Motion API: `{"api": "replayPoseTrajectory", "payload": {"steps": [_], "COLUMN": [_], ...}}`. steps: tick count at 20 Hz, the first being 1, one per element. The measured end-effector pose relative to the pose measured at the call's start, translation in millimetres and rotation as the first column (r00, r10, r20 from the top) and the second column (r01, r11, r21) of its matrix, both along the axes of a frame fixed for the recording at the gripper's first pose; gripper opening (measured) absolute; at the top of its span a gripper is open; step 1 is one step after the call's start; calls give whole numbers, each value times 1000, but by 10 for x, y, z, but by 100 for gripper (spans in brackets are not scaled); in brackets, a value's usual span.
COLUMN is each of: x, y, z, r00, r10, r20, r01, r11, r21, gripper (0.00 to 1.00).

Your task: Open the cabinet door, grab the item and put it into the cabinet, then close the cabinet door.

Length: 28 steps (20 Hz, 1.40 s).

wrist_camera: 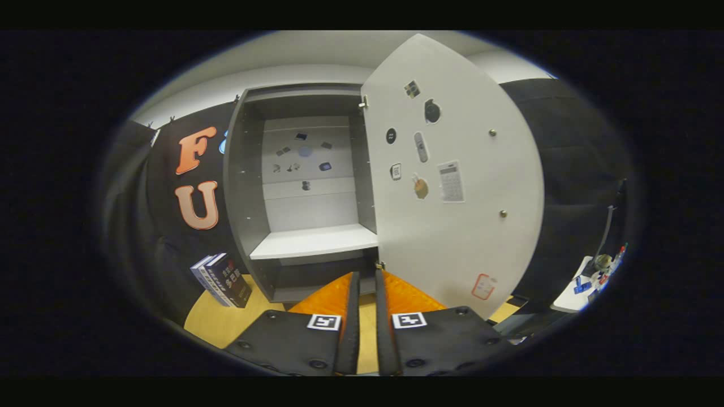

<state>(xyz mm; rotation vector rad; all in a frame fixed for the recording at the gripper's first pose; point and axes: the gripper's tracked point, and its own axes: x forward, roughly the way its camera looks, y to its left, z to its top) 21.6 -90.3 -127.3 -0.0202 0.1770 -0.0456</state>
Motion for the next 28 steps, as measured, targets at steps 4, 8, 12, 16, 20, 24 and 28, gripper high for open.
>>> {"api": "replayPoseTrajectory", "payload": {"steps": [4, 8, 12, 16, 20, 24, 28], "x": [286, 533, 685, 814, 912, 981, 1038], "y": [181, 248, 226, 211, 260, 270, 250], "z": [-410, -982, -1515, -1967, -2316, -2704, -3022], "r00": [998, 992, 980, 966, 951, 925, 901], "r10": [45, 62, 59, 64, 93, 107, 107], "r20": [-35, -112, -191, -251, -296, -365, -420], "r01": [-45, -66, -66, -67, -100, -120, -127], "r11": [999, 997, 997, 998, 995, 993, 992], "r21": [-11, -29, -29, -7, -8, -15, -20], "gripper": [35, 49, 71, 78, 91, 100, 100]}}
